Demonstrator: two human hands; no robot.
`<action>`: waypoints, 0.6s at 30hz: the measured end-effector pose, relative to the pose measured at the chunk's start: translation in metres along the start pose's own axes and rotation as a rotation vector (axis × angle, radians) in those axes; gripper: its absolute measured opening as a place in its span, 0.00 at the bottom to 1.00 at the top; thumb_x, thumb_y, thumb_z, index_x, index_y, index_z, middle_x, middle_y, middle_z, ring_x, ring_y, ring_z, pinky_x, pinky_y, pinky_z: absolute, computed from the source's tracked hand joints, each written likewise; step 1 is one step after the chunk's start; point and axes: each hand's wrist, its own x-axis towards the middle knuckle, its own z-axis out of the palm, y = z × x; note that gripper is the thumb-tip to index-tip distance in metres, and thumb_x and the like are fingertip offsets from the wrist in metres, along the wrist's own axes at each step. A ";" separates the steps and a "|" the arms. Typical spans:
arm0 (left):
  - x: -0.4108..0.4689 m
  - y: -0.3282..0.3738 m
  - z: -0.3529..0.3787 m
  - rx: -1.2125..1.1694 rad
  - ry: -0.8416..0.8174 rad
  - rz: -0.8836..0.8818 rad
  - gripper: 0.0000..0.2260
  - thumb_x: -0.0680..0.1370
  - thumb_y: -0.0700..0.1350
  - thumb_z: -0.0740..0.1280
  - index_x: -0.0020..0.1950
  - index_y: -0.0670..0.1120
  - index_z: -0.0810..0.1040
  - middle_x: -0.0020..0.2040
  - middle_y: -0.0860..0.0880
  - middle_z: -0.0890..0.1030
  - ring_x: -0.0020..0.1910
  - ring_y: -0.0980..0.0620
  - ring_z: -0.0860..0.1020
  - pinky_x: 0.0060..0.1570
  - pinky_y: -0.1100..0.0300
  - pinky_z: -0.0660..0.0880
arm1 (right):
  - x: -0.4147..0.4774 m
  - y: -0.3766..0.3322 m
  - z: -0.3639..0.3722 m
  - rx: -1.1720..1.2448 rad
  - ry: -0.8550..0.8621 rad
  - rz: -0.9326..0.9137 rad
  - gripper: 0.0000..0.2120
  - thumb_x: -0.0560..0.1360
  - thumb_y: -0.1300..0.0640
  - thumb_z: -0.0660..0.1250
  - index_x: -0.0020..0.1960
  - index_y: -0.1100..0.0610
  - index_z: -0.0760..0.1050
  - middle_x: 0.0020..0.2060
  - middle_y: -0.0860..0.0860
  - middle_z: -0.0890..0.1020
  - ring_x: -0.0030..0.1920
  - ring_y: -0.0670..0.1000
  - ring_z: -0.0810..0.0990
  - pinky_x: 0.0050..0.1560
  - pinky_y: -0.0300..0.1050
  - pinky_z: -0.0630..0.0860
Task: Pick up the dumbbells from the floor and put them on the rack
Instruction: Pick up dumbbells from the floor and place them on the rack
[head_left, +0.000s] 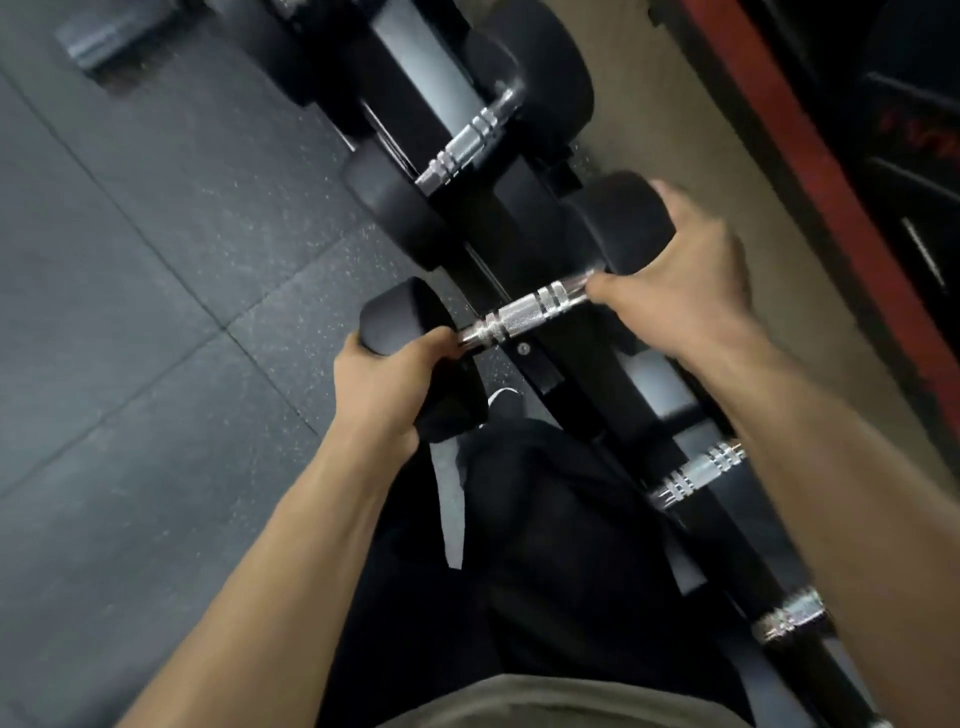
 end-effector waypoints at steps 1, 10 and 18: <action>0.003 -0.007 0.005 -0.018 0.003 -0.025 0.18 0.66 0.37 0.79 0.51 0.46 0.77 0.51 0.41 0.85 0.48 0.41 0.86 0.47 0.39 0.84 | 0.005 0.004 0.001 -0.029 -0.004 -0.014 0.37 0.66 0.54 0.80 0.73 0.46 0.74 0.53 0.42 0.79 0.55 0.45 0.78 0.55 0.37 0.73; 0.028 -0.058 0.069 -0.175 -0.007 -0.193 0.19 0.67 0.36 0.77 0.55 0.47 0.78 0.49 0.44 0.86 0.46 0.44 0.87 0.40 0.53 0.85 | 0.061 0.052 0.001 -0.154 -0.041 -0.116 0.42 0.60 0.49 0.77 0.73 0.44 0.73 0.59 0.45 0.84 0.60 0.52 0.82 0.63 0.52 0.80; 0.047 -0.075 0.110 -0.161 0.033 -0.242 0.20 0.66 0.36 0.78 0.54 0.48 0.78 0.51 0.45 0.86 0.45 0.47 0.85 0.37 0.59 0.82 | 0.104 0.089 0.011 -0.144 -0.096 -0.142 0.42 0.60 0.49 0.76 0.74 0.44 0.72 0.60 0.44 0.83 0.60 0.51 0.82 0.63 0.51 0.79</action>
